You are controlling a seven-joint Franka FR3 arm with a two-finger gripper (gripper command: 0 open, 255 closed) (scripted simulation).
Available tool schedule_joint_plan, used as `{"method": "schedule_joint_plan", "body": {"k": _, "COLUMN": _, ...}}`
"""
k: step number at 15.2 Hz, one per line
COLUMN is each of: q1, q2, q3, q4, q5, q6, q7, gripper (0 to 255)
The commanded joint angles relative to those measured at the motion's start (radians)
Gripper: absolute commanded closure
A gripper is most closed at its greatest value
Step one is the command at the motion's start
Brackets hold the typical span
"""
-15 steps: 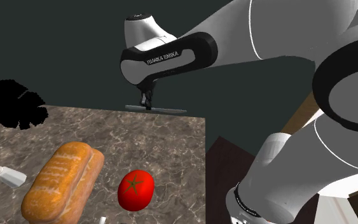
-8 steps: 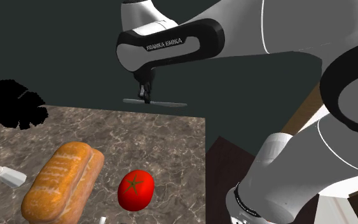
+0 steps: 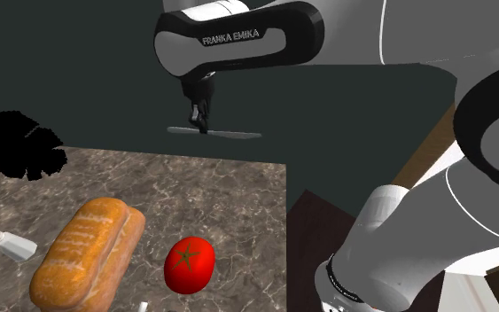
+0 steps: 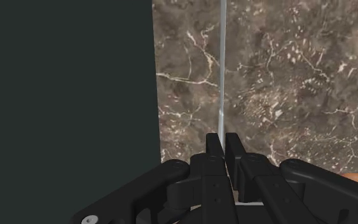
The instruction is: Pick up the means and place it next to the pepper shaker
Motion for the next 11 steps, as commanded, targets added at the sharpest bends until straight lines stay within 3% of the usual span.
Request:
{"method": "schedule_joint_plan", "body": {"k": 1, "q1": 0.000, "q2": -0.002, "q3": 0.000, "q4": 0.024, "q5": 0.000, "q6": -0.026, "q7": -0.001, "gripper": 255}}
{"method": "schedule_joint_plan", "body": {"k": 11, "q1": 0.085, "q2": 0.242, "q3": 0.105, "q4": 0.294, "q5": 0.014, "q6": -0.051, "q7": 0.184, "gripper": 255}}
